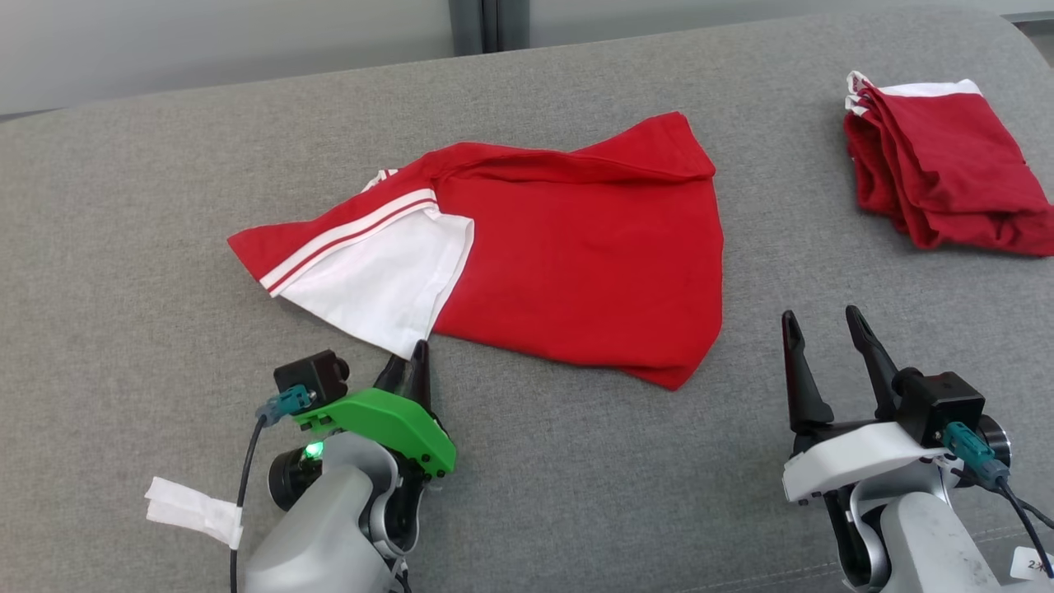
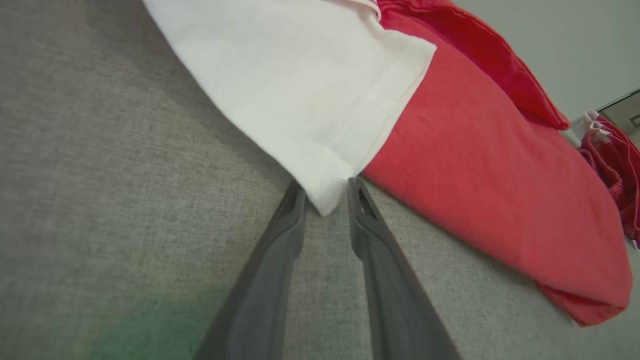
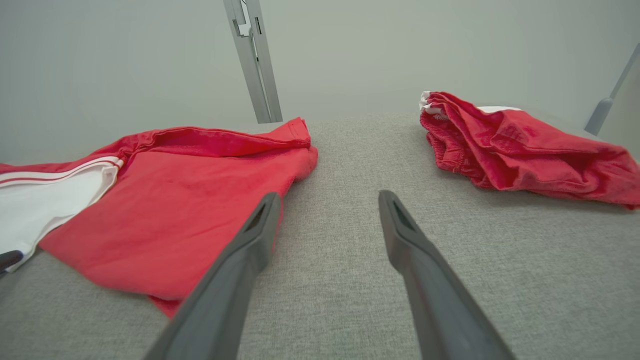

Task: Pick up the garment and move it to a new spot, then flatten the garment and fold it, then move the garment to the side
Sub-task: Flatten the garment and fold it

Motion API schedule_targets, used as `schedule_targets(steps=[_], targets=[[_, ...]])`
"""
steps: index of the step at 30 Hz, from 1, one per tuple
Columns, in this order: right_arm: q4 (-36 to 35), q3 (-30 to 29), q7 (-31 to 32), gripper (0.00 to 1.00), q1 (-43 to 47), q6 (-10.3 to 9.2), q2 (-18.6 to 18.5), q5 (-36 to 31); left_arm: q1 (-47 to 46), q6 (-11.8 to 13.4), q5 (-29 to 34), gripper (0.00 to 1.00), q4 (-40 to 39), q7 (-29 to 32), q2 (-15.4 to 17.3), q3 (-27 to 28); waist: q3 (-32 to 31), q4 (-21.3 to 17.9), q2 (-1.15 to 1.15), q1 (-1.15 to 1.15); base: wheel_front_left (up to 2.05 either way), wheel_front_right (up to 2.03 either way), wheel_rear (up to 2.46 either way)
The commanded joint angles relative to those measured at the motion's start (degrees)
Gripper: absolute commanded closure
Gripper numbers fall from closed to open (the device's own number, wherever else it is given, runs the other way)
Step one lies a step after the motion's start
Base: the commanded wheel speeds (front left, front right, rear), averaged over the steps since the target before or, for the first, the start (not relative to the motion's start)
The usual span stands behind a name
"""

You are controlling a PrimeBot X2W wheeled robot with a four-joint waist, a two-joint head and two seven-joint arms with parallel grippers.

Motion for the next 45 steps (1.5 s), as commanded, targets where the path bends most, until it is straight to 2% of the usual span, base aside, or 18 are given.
schedule_targets(steps=[1, 2, 4, 9, 14, 18, 21, 24, 33, 41, 45], targets=[[0.08, -0.06, -0.17, 0.00, 0.30, -0.09, -0.18, -0.21, -0.59, 0.14, -0.57, 0.65, 0.41, -0.15, 0.27, 0.39, -0.03, -0.29, 0.00, 0.00, 0.00, 0.00, 0.00], [0.06, -0.20, -0.17, 0.00, 0.38, -0.09, -0.17, -0.36, -0.71, 0.11, -0.78, 0.73, 0.52, -0.16, 0.27, 0.54, -0.04, -0.41, 0.00, 0.00, 0.00, 0.00, 0.00], [-0.03, -0.42, -0.17, 0.00, 0.56, -0.09, -0.17, -0.55, -1.01, 0.32, -0.16, 1.00, 0.32, -0.20, 0.27, 1.04, -0.08, -0.48, 0.00, 0.00, 0.00, 0.00, 0.00], [0.24, -1.98, -0.17, 0.00, 0.06, -0.09, -0.16, -1.11, 0.25, 0.61, 2.52, 1.00, -2.90, -0.22, 0.27, 4.09, -0.53, 0.53, 0.00, 0.00, 0.00, 0.00, 0.00], [2.10, -4.77, -0.17, 0.00, -4.99, -0.09, -0.15, -2.75, 2.30, 1.21, 7.19, 1.00, -8.58, -0.16, 0.27, 6.75, -0.12, 2.74, 0.00, 0.00, 0.00, 0.00, 0.00], [6.43, -5.54, 0.45, 0.00, -12.26, -0.09, -0.15, -5.02, 4.27, 1.51, 10.42, 1.00, -13.90, -0.17, 0.27, 8.32, 1.05, 4.65, 0.00, 0.00, 0.00, 0.00, 0.00], [11.05, -5.21, 1.85, 0.00, -17.78, -0.11, -0.97, -11.11, 5.20, 1.84, 12.26, 1.00, -17.49, -0.17, 0.27, 8.61, 2.29, 6.31, 0.00, 0.00, 0.00, 0.00, 0.00], [16.25, -5.95, 2.93, 0.00, -22.11, -0.10, -1.80, -13.82, 5.48, 2.13, 13.84, 1.00, -19.76, -0.17, 0.27, 8.20, 3.34, 7.86, 0.00, 0.00, 0.00, 0.00, 0.00], [32.23, -11.50, 4.05, 0.00, -32.54, -0.10, -2.47, -10.17, 4.63, 2.62, 14.73, 1.00, -23.84, -0.18, 0.27, 7.09, 6.46, 11.01, 0.00, 0.00, 0.00, 0.00, 0.00], [42.37, -12.91, 6.32, 0.00, -39.10, -0.10, -3.35, -6.08, 4.80, 2.52, 15.04, 1.00, -24.08, -0.18, 0.26, 7.65, 7.97, 12.08, 0.00, 0.00, 0.00, 0.00, 0.00], [45.14, -12.15, 5.80, 0.00, -41.28, -0.10, -3.41, -4.41, 5.03, 2.52, 15.05, 1.00, -24.10, -0.18, 0.26, 7.89, 8.11, 12.11, 0.00, 0.00, 0.00, 0.00, 0.00]])
